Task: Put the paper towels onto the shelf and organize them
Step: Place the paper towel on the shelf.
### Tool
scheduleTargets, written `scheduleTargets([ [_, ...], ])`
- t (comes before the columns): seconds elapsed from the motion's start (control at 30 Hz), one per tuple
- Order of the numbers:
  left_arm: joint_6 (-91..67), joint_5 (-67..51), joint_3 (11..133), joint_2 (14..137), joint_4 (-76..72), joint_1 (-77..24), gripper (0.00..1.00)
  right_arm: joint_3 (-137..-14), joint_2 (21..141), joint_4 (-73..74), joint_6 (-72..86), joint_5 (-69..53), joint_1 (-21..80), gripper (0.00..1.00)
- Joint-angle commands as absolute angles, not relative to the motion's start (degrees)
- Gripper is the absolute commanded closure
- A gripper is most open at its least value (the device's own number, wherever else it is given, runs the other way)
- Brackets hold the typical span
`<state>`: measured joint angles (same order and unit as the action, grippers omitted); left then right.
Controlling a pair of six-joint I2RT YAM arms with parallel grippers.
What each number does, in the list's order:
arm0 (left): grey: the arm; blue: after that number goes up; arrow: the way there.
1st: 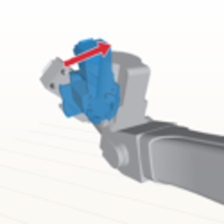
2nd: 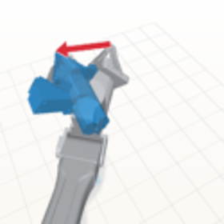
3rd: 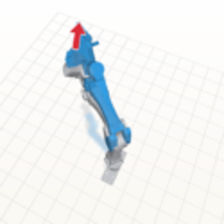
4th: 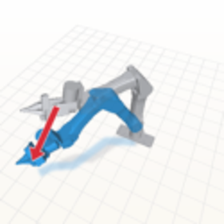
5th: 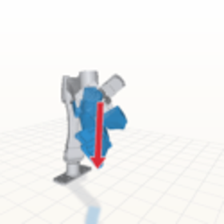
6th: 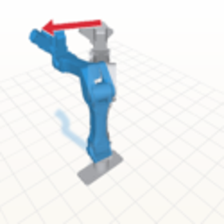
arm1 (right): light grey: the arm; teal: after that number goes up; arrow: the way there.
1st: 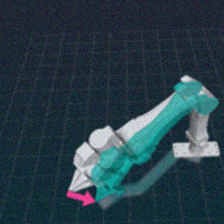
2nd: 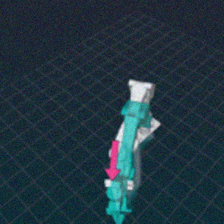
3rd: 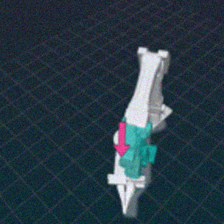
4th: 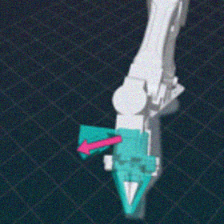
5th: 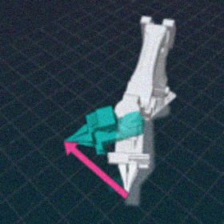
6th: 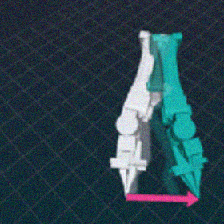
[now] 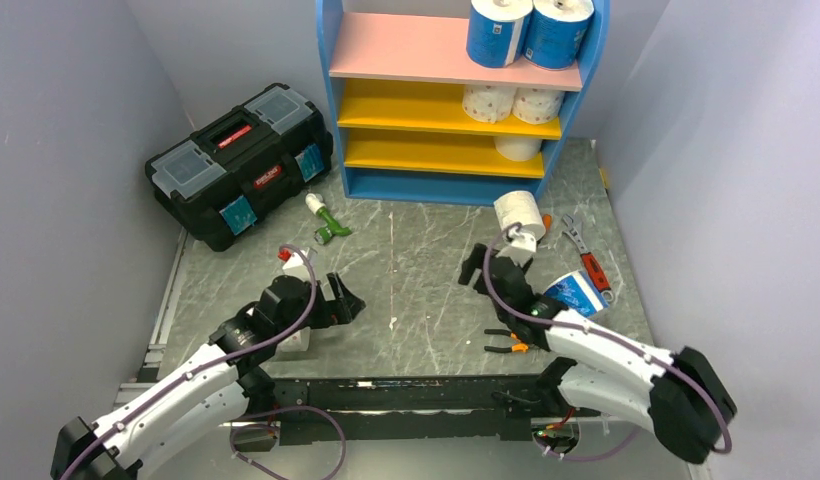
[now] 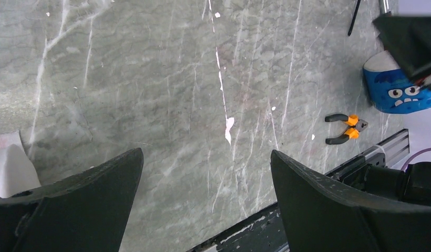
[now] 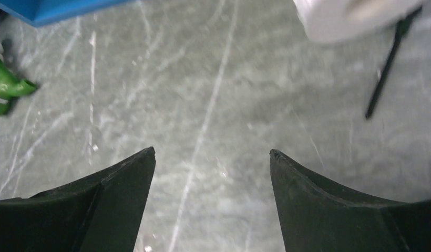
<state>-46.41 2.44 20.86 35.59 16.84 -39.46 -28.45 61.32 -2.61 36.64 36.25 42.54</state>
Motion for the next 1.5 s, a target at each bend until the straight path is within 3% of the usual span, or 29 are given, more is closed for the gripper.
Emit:
scheduleTargets([
  [0.0,-47.6,2.7,20.0,37.7,13.2,-39.6,0.02,-19.4,51.4,-2.3,48.6,24.1,39.9,0.17],
  [0.17,-46.2,2.2,21.4,41.6,11.5,-39.6,0.02,-12.9,39.5,-2.0,55.9,23.8,37.3,0.14],
  [0.37,-45.6,1.3,22.0,44.4,10.2,-39.6,0.02,-10.9,30.0,-2.3,57.8,20.9,27.6,0.10],
  [0.57,-45.5,1.0,21.7,44.5,9.4,-39.6,0.02,-15.6,35.2,-0.9,56.2,15.1,13.3,0.09],
  [0.93,-45.2,0.5,20.4,43.1,9.7,-39.6,0.02,-15.2,49.8,-18.1,59.7,-3.0,-2.5,0.06],
  [1.47,-45.3,0.5,20.2,44.7,8.3,-39.6,0.02,-14.1,61.1,-33.8,64.9,-3.4,-4.4,0.14],
])
